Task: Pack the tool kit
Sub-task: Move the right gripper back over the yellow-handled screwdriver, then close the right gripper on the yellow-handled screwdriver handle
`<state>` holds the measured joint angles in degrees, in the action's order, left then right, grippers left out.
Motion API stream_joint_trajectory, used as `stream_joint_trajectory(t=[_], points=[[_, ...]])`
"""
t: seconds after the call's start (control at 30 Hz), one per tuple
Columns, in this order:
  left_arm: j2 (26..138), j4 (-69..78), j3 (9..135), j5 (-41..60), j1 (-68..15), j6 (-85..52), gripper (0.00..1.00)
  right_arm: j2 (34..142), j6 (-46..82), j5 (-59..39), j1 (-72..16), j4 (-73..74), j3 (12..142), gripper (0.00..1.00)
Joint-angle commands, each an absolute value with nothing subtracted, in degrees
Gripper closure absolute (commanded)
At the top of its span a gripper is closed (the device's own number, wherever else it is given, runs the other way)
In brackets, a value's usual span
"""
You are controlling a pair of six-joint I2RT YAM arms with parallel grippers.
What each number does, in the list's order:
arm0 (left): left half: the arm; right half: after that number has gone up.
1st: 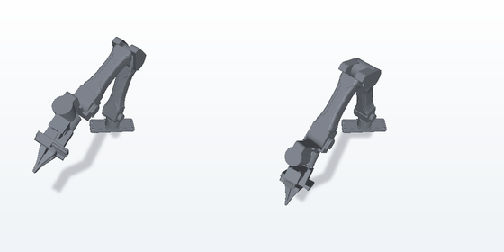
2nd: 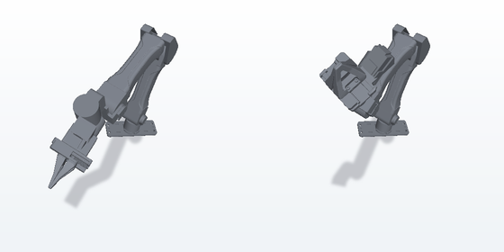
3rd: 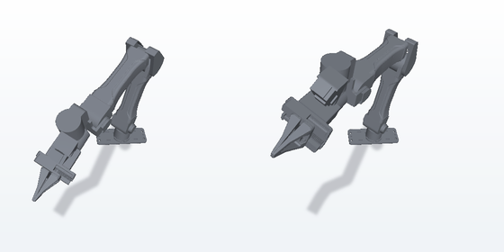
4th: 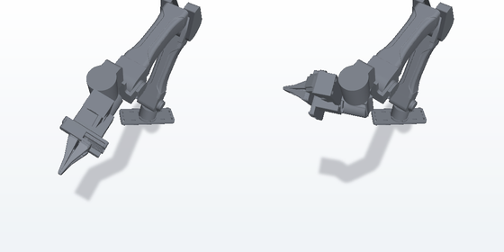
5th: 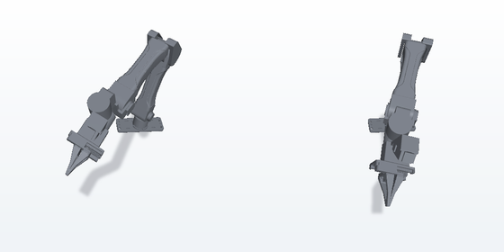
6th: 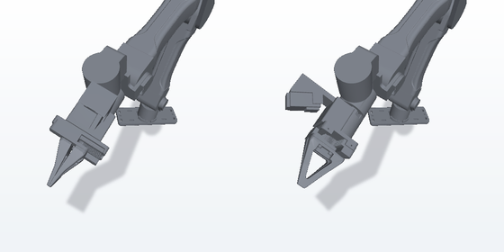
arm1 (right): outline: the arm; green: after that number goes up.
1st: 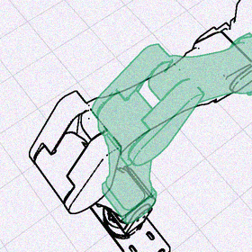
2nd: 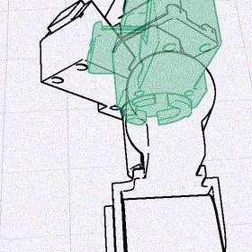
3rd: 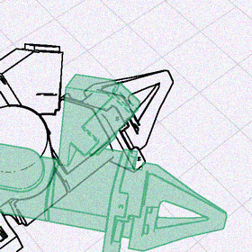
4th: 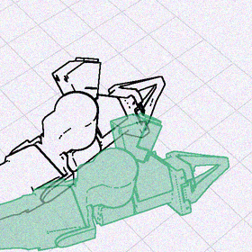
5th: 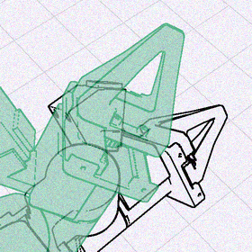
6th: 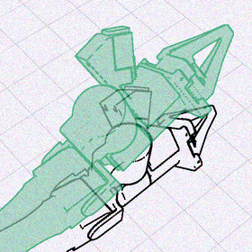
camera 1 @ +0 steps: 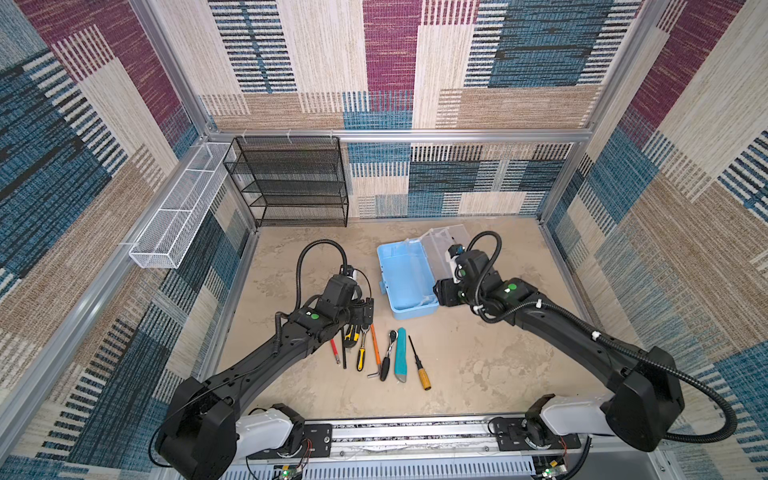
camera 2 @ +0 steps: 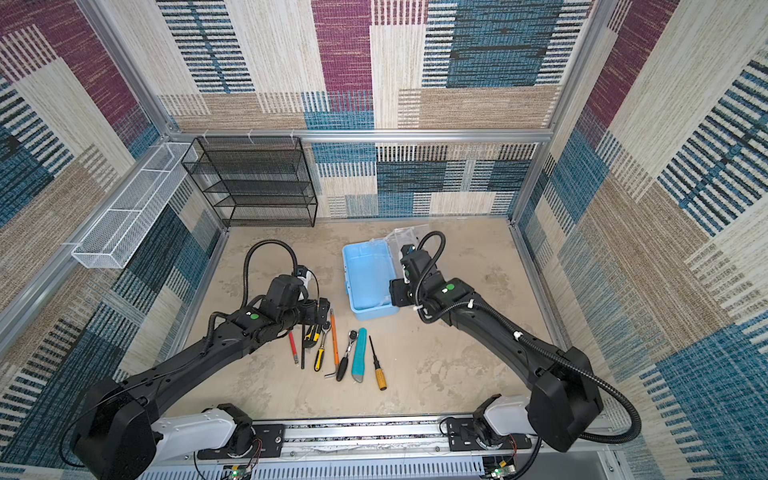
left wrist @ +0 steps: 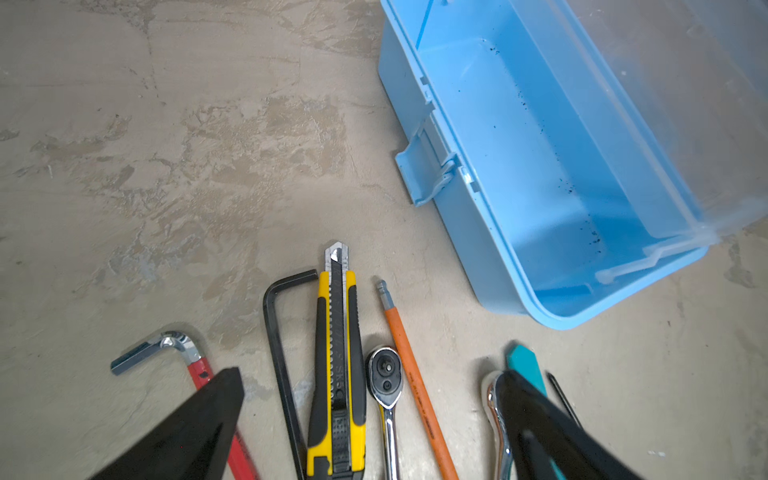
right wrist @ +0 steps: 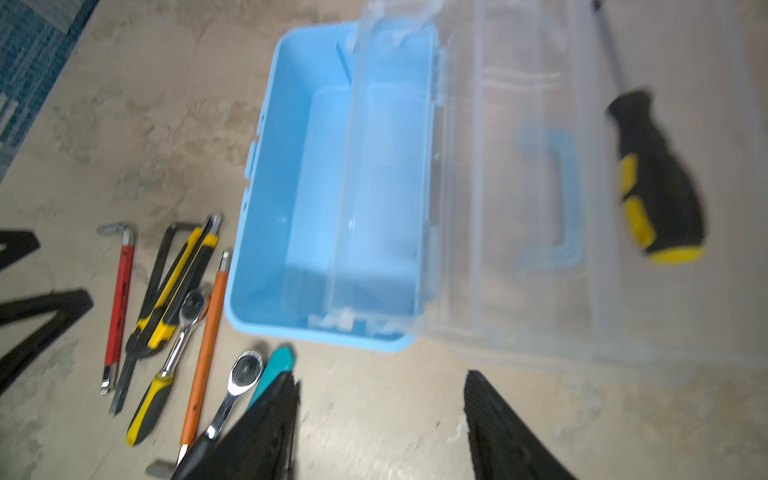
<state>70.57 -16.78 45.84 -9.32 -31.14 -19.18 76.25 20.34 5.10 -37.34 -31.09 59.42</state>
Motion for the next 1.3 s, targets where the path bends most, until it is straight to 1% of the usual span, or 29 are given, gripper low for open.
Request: stream_joint_trajectory(t=[0.0,0.07,0.17,0.27,0.37,0.53,0.67,0.73,0.87,1.0,1.1,1.27], points=[[70.82,-16.21,45.81,-11.23,-31.11,-19.83,0.01,74.37,33.82,9.47,-45.22,-31.3,55.42,0.34],[70.84,-16.16,45.66,-11.34,-31.1,-20.19,0.01,75.48,38.49,11.24,-51.54,-33.09,54.32,0.34],[70.7,-15.75,45.28,-11.25,-31.1,-20.55,0.01,79.29,42.61,12.15,-58.63,-35.77,54.45,0.36],[70.14,-16.08,45.18,-11.39,-31.08,-20.77,0.01,83.48,46.21,9.43,-62.99,-36.74,53.15,0.39],[68.84,-16.3,44.5,-11.44,-31.03,-21.01,0.01,84.12,49.33,8.28,-65.31,-35.51,51.12,0.44],[65.97,-15.34,41.85,-11.25,-31.07,-21.63,0.01,82.37,52.39,6.14,-65.59,-31.89,46.31,0.46],[64.39,-15.41,40.49,-11.82,-31.04,-21.58,0.01,87.0,50.02,4.75,-65.7,-31.37,47.54,0.48],[63.78,-16.32,40.3,-12.43,-31.11,-21.6,0.01,89.82,49.09,5.86,-65.7,-32.5,49.46,0.49],[62.51,-16.44,39.64,-12.63,-31.09,-21.61,0.01,92.09,47.65,6.89,-65.65,-31.82,50.53,0.5],[62.11,-16.33,39.55,-12.42,-31.1,-21.49,0.01,94.33,45.39,7.8,-65.33,-35.13,51.19,0.65],[62.14,-16.18,39.5,-12.08,-31.03,-21.42,0.01,93.44,43.86,6.91,-64.18,-35.81,49.0,0.71],[62.58,-16.26,39.73,-11.6,-31.11,-21.74,0.01,90.28,42.01,5.3,-59.94,-32.99,45.29,0.82]])
